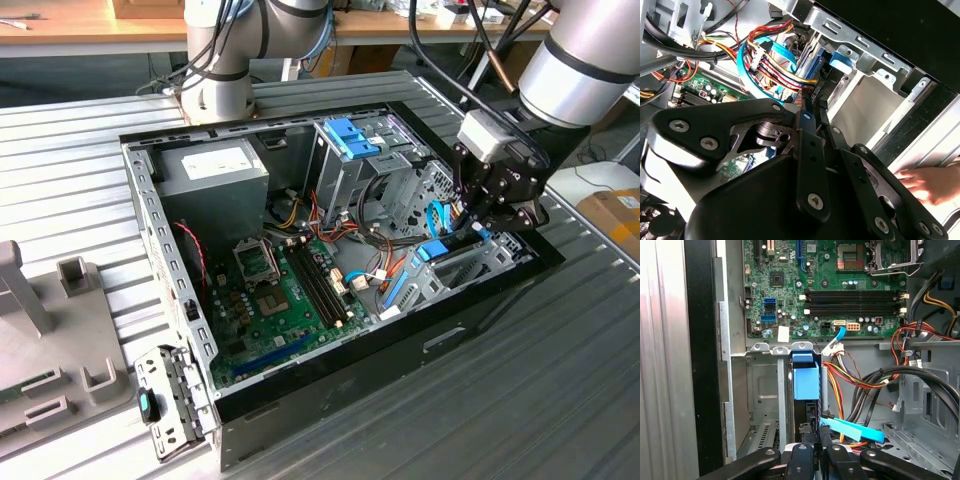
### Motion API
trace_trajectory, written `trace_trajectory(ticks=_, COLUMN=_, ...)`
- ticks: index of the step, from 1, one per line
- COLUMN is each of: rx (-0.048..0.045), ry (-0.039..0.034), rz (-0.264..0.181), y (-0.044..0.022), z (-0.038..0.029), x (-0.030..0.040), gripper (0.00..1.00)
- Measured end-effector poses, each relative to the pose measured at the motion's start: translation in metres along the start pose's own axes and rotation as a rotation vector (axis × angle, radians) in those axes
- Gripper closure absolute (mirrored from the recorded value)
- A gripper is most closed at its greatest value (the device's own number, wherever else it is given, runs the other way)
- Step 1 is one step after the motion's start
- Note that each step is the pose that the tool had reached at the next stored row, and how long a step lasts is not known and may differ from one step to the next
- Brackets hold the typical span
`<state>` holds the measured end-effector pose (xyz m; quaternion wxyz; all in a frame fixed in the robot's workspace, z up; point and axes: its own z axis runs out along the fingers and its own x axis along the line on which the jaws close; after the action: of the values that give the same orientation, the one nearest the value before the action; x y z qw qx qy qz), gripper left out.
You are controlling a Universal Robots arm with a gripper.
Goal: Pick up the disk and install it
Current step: 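Insert the first disk wire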
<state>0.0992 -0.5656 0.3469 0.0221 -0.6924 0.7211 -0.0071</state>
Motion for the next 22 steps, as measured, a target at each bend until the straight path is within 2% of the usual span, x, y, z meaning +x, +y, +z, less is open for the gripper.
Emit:
trace_trajectory(ticks=11, rx=-0.0006, ry=-0.0012, rz=-0.026, y=-0.0012, z=0.0002, x=-0.0001, gripper=0.84)
trace_trajectory(ticks=16, rx=-0.0015, ry=-0.0021, rz=-0.066, y=-0.0013, z=0.0013, x=-0.0005, gripper=0.84)
trace_trajectory(ticks=22, rx=-0.0015, ry=-0.0027, rz=-0.069, y=-0.0015, z=0.0022, x=-0.0004, gripper=0.84)
